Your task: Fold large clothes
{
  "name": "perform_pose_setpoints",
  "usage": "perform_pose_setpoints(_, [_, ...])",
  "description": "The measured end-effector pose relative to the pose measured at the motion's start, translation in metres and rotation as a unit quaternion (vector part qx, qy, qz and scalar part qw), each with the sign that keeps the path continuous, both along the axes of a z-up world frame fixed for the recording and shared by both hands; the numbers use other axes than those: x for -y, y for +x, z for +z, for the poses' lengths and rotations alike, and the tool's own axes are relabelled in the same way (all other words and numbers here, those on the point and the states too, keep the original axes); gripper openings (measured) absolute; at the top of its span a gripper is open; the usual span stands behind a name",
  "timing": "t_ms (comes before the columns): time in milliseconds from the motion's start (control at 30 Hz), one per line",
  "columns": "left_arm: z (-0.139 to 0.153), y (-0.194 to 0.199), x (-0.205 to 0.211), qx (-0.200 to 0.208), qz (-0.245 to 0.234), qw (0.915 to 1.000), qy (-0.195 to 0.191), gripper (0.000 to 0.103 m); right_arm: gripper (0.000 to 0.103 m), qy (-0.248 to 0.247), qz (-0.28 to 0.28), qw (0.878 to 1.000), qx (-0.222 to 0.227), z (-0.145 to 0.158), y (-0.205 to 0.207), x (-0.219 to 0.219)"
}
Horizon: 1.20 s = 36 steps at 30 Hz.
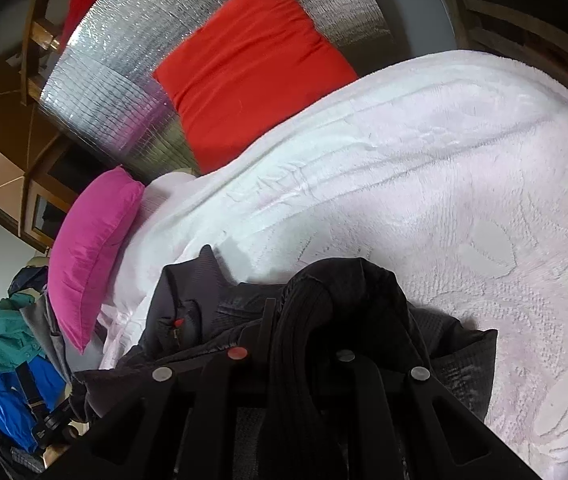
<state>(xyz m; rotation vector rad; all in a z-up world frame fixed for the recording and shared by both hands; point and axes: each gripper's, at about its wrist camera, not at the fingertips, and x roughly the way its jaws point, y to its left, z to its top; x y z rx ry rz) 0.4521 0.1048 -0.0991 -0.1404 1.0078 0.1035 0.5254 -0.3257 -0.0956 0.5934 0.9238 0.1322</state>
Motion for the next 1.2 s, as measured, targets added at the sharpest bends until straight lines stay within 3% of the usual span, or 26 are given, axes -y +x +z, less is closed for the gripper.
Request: perform_pose_setpoints(1200, [-0.027,0.028,-0.003,-0.030,-0.001,0.9995,0.014,0.022,0.014,0.041,-0.018,0.998,-0.035,-0.036,0.020,0.010])
